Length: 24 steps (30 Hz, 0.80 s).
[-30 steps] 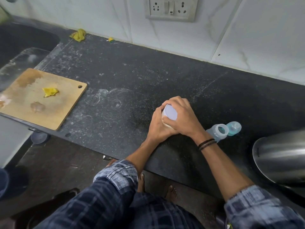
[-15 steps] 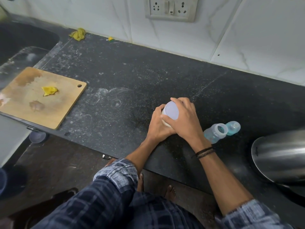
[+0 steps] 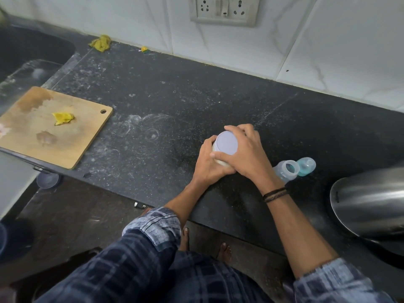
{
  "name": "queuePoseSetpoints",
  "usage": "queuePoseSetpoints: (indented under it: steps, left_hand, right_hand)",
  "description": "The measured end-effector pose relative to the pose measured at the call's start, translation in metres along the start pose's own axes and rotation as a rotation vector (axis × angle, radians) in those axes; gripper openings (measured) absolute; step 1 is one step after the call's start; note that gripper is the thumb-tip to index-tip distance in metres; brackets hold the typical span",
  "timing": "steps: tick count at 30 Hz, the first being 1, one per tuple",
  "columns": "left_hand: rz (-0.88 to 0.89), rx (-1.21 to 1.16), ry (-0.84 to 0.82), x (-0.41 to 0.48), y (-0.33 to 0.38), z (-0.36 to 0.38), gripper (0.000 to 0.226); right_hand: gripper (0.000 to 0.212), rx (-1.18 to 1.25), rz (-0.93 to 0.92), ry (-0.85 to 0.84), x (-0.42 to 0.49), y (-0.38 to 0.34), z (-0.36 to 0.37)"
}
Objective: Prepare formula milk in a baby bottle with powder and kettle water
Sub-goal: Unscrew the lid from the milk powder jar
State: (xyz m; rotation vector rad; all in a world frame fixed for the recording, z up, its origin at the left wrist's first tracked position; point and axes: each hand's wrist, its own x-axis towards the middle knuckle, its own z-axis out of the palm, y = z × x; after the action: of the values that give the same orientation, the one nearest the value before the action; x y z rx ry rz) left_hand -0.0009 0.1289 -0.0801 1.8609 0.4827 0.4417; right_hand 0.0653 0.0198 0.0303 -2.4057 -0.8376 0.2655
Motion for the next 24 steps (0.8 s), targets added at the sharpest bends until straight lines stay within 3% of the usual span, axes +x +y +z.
queuePoseSetpoints:
  steps: [5, 16, 24]
  left_hand:
    - [0.004, 0.021, -0.005, -0.001, 0.001, 0.000, 0.107]
    - [0.001, 0.008, 0.007, 0.001, -0.002, 0.000, 0.103]
    - [0.012, -0.055, 0.003, 0.004, 0.006, 0.001, 0.094]
  right_hand:
    - [0.074, -0.014, -0.002, 0.003, 0.000, -0.003, 0.000]
    - [0.075, 0.162, -0.043, -0.127, 0.004, 0.004, -0.015]
    - [0.077, 0.343, -0.034, -0.034, -0.001, 0.008, -0.011]
